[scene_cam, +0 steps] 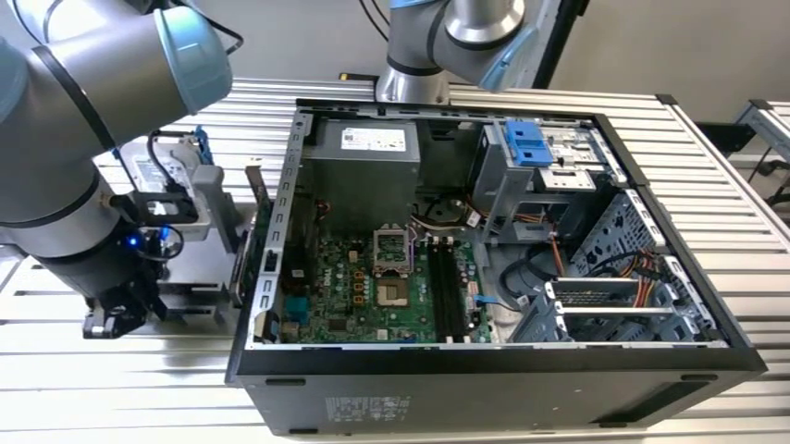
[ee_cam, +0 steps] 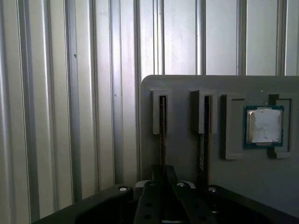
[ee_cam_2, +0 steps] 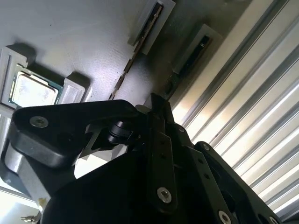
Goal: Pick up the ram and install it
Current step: 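Pick up the ram and move it above insertion slot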
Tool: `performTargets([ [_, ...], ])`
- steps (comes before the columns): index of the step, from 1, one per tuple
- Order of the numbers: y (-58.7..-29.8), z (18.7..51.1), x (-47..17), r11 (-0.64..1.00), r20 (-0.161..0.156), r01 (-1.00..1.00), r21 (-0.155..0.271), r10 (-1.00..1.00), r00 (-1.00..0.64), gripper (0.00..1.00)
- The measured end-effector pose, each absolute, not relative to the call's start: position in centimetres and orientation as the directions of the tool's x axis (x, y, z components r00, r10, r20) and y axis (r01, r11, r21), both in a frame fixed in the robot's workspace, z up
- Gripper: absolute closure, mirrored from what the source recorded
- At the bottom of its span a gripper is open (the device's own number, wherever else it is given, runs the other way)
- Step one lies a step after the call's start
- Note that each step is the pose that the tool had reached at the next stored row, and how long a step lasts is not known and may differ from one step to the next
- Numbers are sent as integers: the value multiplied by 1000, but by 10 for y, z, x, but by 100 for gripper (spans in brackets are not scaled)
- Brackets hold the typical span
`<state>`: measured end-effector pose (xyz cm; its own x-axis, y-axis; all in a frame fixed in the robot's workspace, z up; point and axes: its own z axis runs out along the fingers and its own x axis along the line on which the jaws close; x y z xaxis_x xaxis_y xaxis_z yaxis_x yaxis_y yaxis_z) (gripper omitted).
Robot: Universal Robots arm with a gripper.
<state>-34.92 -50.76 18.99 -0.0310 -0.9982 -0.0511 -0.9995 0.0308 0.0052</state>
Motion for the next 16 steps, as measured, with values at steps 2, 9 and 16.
performTargets([
  [2,-508,192,-349,31,-52,-1000,6,-998,-31,100],
  [9,-508,222,-349,31,-51,-999,7,-998,-31,100],
  [16,-508,252,-349,31,-51,-999,7,-998,-31,100],
])
